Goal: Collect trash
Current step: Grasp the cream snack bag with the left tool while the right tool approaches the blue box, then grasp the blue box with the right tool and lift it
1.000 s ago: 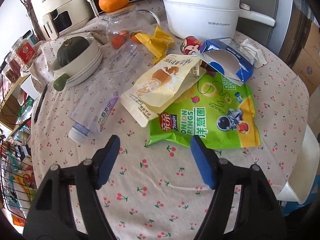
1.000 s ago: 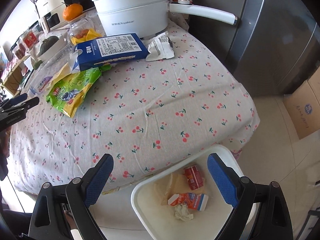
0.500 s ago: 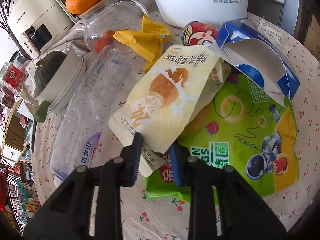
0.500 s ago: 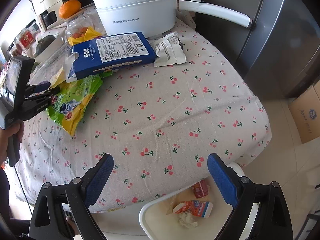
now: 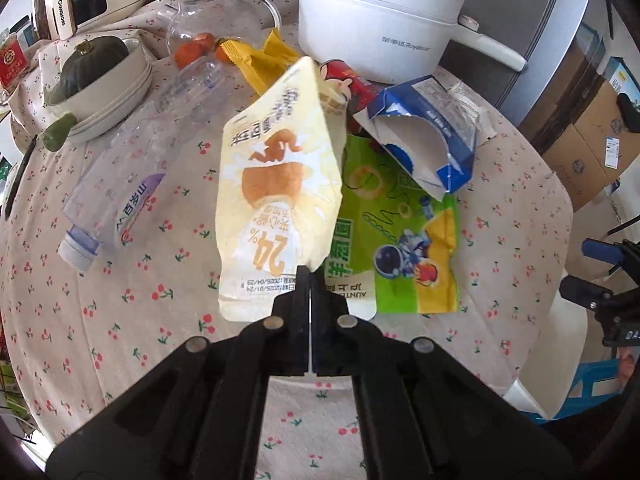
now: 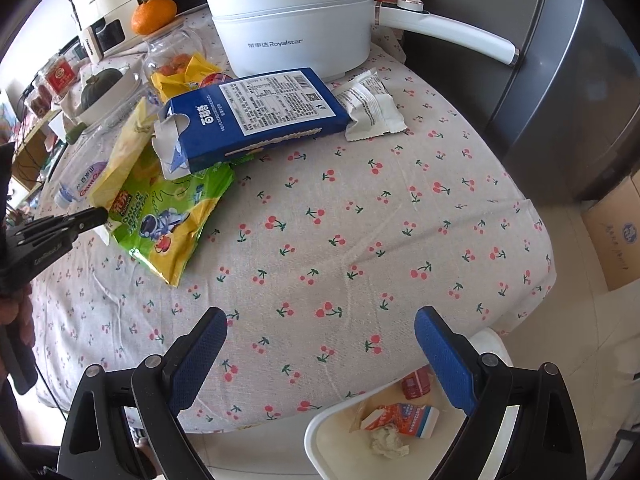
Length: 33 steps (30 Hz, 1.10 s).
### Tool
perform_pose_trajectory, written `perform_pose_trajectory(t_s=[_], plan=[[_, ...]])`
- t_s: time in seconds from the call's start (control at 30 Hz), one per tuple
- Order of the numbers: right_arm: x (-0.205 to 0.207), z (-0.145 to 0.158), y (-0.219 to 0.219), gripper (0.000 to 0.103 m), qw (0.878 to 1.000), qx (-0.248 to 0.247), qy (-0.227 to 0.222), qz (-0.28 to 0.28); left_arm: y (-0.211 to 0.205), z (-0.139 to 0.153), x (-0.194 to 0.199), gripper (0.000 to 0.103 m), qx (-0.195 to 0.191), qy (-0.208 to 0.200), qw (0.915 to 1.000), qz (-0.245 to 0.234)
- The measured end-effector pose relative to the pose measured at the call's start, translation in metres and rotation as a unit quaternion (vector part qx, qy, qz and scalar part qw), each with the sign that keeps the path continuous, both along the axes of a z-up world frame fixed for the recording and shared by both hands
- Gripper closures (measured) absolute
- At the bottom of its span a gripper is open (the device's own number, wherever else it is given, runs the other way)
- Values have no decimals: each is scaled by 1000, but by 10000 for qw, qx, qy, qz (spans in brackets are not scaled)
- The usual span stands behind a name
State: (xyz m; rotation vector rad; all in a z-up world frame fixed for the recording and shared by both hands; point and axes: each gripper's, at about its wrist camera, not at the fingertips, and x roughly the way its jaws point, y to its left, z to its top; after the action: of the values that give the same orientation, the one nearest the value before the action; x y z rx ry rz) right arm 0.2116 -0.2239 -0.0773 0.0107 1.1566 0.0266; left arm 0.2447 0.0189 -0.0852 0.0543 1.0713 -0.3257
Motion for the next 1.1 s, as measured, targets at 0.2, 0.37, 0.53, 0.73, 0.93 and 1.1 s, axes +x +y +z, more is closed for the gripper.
perform_pose_trajectory(t_s=[0.2,0.37,0.53,0.73,0.93,1.1], plan=[[-1,0,8,7,9999,49,-64,65,13,34,-41,103,-459,-230,9982,301],[5,10,19,7,9991,118,-394,74,30,51,-59,103,-765,-430,9949,491],[32,29,46,7,9946,76,-1037,-15,36,57,-57,103,-872,-533,9938,450],[78,18,85,17,9910,-212,-1321,-80,52,65,-57,103,-1154,-537,9906,496],[106,-7,104,35,9873,-877,-1290,-298,64,52,-53,103,-1138,-275,9911,632],[113,-25,103,73,9826,-1302,-1212,-543,82,33,-48,51,-1093,146,9884,1047]])
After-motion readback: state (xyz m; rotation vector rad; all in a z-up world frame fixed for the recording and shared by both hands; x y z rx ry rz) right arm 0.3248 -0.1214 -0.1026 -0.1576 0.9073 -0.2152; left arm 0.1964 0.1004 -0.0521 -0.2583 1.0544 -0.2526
